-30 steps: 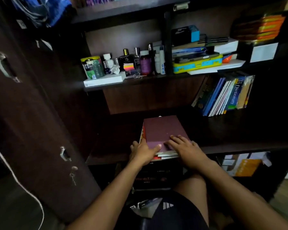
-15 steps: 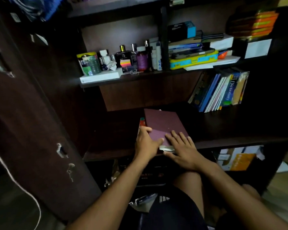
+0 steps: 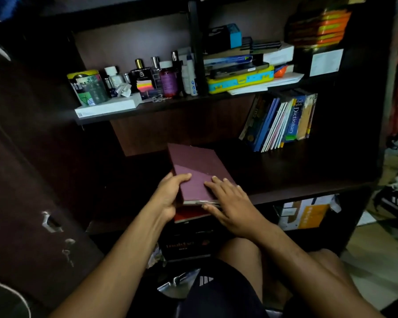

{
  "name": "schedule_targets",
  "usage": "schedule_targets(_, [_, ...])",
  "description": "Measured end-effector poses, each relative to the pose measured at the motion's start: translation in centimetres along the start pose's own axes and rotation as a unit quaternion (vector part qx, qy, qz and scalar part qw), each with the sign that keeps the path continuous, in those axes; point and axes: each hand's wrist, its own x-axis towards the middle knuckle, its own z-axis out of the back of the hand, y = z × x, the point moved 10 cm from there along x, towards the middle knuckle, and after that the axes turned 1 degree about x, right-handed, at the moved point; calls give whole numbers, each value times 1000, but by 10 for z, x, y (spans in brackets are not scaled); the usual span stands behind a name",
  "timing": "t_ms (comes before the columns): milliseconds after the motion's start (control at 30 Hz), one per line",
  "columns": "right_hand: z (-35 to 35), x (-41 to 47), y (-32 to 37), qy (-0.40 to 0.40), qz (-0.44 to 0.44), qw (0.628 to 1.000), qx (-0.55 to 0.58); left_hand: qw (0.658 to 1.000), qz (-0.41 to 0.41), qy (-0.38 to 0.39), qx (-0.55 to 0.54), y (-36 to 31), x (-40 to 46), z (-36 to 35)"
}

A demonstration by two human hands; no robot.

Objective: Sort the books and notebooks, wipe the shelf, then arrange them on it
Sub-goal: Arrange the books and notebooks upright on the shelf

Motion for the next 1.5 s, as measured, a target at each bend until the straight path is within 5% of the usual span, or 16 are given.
schedule_targets(167, [12,22,39,-49,95,990,-88,988,-134,-60,-35,-30,-22,48])
schedule_targets(333, [-17,78,84,-35,113,987,-105,945,-236,-218,60,-63,-42,121])
schedule_targets(467, [-52,104,109,41,127,989,-59,868,-216,-366,257,-52,-46,182])
schedule_targets(567, [-77,118,121,85,124,988,-37,845,-177,-410,294,-33,-37,209])
schedule_targets(767, [-126,131,100,160,85,980,-86,824,-159,-448,307,-48,9,229])
schedule_targets(1100, [-127,169,105,88,96,988,-88,792,-185,-455,363,-83,112,238])
schedule_targets(1300, [-118,165,101,73,96,992,-37,797,-133,-469,355,-82,142,237])
schedule_targets(1500, [-120,167,99,64,94,993,-30,835,-183,-423,299,-73,130,223])
